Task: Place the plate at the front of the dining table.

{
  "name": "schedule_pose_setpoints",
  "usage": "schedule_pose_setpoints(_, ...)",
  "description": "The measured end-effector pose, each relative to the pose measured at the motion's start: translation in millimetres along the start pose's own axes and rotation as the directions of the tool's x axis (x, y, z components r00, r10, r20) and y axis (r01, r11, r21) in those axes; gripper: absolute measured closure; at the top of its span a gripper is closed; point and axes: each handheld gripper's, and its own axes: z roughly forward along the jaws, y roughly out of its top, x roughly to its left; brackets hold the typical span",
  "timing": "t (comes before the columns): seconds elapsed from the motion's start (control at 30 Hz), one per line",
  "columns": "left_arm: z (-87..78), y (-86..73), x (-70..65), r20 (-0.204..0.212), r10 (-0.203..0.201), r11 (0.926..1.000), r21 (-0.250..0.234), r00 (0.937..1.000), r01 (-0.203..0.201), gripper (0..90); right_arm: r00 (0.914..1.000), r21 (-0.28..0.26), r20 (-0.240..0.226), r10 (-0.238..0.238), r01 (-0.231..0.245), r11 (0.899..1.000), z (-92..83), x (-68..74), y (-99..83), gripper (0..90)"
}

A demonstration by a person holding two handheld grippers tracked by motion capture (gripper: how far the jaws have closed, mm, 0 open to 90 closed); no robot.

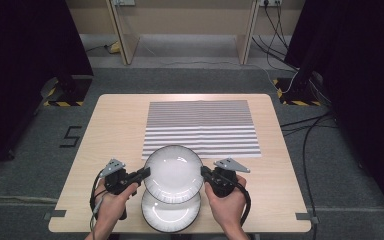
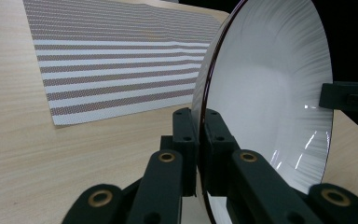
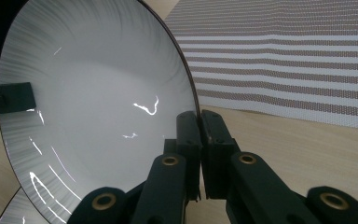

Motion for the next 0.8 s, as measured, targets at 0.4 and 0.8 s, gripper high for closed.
schedule_pose_setpoints(0.4,1.2,4.8,-2.6,0.006,0.008,0.9999,-0.010,0.9999,-0.008,85.5,1.0000,-0.018,0.006,-0.002,0.002,1.000,-4.1,-1.2,3.2,87.6)
schedule_pose_setpoints(0.8,2.1,8.8,-3.3,0.009,0.015,0.9997,-0.021,0.9998,-0.015,85.4,0.9999,-0.029,0.011,-0.002,0.002,1.000,-5.1,-1.2,6.0,87.5)
